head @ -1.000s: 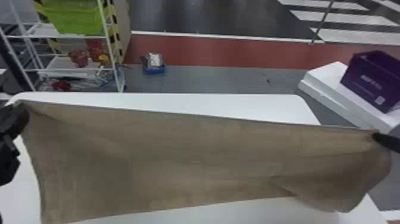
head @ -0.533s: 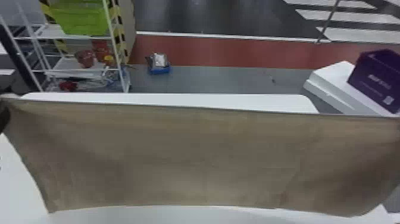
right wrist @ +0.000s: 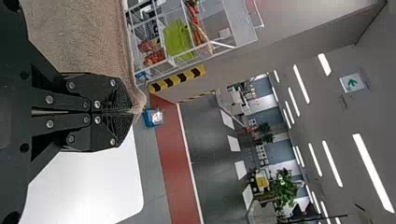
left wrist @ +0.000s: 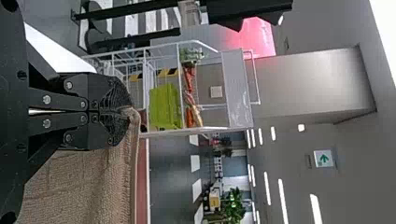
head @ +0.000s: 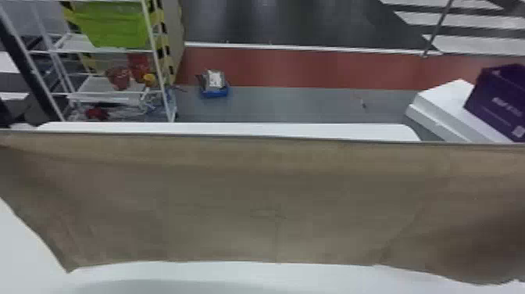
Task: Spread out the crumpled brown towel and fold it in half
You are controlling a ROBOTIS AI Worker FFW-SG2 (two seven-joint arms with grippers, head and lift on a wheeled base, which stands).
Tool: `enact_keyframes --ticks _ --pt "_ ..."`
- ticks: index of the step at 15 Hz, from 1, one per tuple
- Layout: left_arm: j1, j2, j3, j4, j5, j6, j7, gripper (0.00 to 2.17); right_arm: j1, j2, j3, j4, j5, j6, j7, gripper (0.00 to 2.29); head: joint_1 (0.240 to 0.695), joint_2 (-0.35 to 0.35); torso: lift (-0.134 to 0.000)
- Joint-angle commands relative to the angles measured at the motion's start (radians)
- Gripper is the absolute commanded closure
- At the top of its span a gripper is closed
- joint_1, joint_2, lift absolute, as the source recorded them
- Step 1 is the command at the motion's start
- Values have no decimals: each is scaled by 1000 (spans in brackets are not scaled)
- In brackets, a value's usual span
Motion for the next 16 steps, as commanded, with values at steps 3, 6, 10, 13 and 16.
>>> enact_keyframes --ticks 3,6,10,13,16 --pt "53 -3 55 -22 -4 51 -23 1447 14 32 -56 -17 -59 2 26 1507 695 -52 -124" --pt "87 -3 109 -22 3 57 -47 1447 33 64 -90 -23 -68 2 61 1507 695 -13 -124" --pt "101 -3 168 -31 14 57 -55 1447 57 75 -141 -17 -91 2 85 1507 695 17 -124" --pt "101 -3 208 -36 45 57 -60 1447 86 95 -156 -9 -91 2 101 1507 695 41 -124" --pt "94 -3 210 -31 57 57 -63 1447 86 107 -145 -5 -78 2 101 1507 695 50 -124"
